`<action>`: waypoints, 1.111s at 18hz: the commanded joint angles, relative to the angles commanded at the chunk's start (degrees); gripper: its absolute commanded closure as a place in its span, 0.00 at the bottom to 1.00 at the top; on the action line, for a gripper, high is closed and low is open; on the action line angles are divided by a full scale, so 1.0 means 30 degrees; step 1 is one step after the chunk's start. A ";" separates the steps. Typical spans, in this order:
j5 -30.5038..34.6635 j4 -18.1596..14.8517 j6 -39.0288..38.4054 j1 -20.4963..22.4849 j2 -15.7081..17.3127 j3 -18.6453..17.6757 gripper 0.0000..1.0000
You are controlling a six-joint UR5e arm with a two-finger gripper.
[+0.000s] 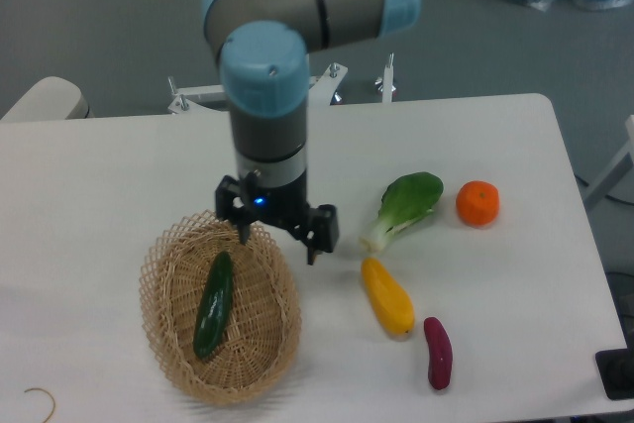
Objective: Pick up the cucumber from the basket
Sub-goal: 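Move the open gripper over the basket above the green cucumber, then lower the gripper onto the cucumber and close on it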
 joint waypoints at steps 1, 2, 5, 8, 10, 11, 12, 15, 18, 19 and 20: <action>0.0028 0.0528 -0.0320 -0.0233 -0.0204 -0.0234 0.00; 0.0115 0.0853 -0.0701 -0.0410 -0.0351 -0.0671 0.00; 0.0407 0.2228 -0.1084 -0.0820 -0.1083 -0.1610 0.00; 0.0935 0.3488 -0.2020 -0.1406 -0.1494 -0.2606 0.00; 0.1431 0.4542 -0.2838 -0.1553 -0.1932 -0.2989 0.00; 0.1811 0.4924 -0.3307 -0.1844 -0.2224 -0.3048 0.00; 0.2308 0.5131 -0.3689 -0.2108 -0.2546 -0.2962 0.00; 0.2606 0.5280 -0.3898 -0.2256 -0.2842 -0.3078 0.00; 0.2606 0.5425 -0.3840 -0.2637 -0.3163 -0.3166 0.00; 0.2577 0.5426 -0.3781 -0.2696 -0.3194 -0.3195 0.00; 0.2577 0.5426 -0.3723 -0.2783 -0.3194 -0.3195 0.00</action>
